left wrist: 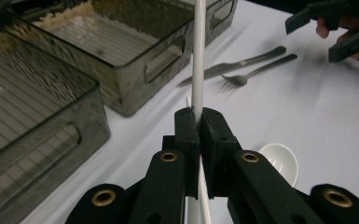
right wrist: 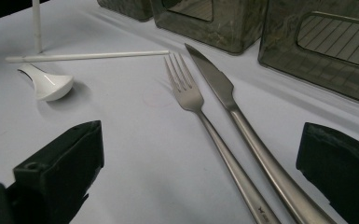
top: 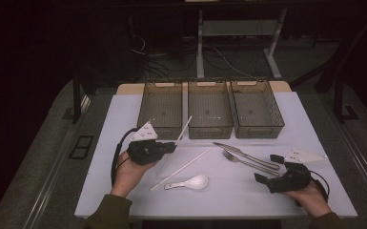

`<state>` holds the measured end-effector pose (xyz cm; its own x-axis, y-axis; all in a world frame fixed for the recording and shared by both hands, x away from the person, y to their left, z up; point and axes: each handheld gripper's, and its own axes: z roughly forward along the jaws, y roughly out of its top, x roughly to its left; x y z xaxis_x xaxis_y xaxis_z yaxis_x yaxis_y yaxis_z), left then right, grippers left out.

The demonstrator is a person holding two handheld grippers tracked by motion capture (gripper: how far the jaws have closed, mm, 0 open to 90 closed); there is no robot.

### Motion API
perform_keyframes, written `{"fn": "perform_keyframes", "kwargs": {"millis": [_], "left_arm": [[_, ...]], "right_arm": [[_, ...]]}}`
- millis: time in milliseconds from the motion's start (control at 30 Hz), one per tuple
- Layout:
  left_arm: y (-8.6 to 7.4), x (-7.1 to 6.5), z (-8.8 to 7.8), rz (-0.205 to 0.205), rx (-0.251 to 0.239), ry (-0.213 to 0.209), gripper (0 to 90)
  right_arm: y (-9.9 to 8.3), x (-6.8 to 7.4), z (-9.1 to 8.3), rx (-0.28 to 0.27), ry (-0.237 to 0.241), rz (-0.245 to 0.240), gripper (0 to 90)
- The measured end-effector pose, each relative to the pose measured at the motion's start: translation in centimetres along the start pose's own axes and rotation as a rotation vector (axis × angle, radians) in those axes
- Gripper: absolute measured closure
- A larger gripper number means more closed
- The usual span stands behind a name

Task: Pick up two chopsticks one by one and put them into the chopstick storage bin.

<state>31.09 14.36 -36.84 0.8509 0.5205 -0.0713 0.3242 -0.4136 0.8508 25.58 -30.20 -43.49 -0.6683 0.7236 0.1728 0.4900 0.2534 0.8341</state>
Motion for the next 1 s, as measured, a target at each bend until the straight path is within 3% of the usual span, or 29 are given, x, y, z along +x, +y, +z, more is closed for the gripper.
{"fn": "perform_keyframes", "kwargs": {"millis": [367,567,1000], "left_arm": [[1.2,0.6,-1.0,0.007,-0.047,0.007,85.3],[2.9,1.6,-1.7,0.012,-0.095,0.011,85.3],[6.9,4.2,-2.3,0.020,-0.142,0.027,85.3]], "right_arm": [[0.0,-0.1,-0.1,-0.009,0.001,0.005,0.8],[0.0,-0.1,-0.2,-0.010,-0.002,0.012,0.8],[0.0,-0.1,-0.2,-0.014,-0.005,0.023,0.8]]}}
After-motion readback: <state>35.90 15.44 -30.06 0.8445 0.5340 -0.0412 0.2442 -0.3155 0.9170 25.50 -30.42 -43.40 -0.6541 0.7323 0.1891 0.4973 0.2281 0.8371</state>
